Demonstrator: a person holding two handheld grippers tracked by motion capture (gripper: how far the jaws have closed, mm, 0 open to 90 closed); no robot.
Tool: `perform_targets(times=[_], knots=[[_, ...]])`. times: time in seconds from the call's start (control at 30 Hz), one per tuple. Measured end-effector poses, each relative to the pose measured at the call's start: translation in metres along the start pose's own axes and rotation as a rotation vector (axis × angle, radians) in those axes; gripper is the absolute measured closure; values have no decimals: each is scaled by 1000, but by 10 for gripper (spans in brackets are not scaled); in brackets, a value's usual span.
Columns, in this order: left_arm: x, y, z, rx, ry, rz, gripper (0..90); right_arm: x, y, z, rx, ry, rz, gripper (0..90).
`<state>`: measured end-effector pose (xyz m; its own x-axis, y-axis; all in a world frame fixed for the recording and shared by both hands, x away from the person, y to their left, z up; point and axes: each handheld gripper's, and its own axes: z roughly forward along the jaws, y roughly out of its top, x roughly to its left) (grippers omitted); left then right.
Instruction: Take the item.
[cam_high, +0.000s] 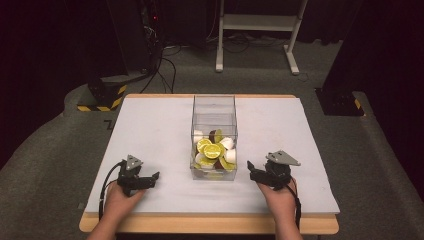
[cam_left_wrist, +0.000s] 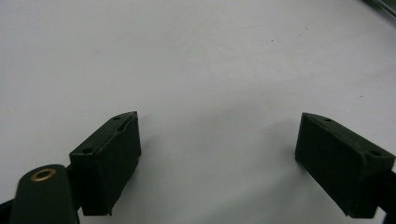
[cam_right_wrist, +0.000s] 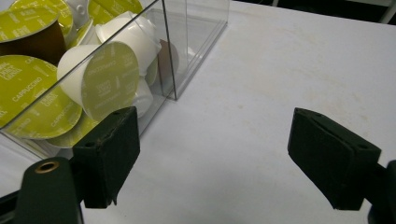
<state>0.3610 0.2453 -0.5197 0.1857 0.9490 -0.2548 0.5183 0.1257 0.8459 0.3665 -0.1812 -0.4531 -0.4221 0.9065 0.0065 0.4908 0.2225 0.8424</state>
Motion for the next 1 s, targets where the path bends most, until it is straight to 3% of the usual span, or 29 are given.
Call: perform_targets(times=[0.53, 1.0], knots=[[0, 0, 0, -3, 0, -3, 144, -1, 5, -3, -37, 13, -30, 171], [0, 0, 0, -2, 0, -2, 144, 3, 17, -4, -28, 12, -46, 176]])
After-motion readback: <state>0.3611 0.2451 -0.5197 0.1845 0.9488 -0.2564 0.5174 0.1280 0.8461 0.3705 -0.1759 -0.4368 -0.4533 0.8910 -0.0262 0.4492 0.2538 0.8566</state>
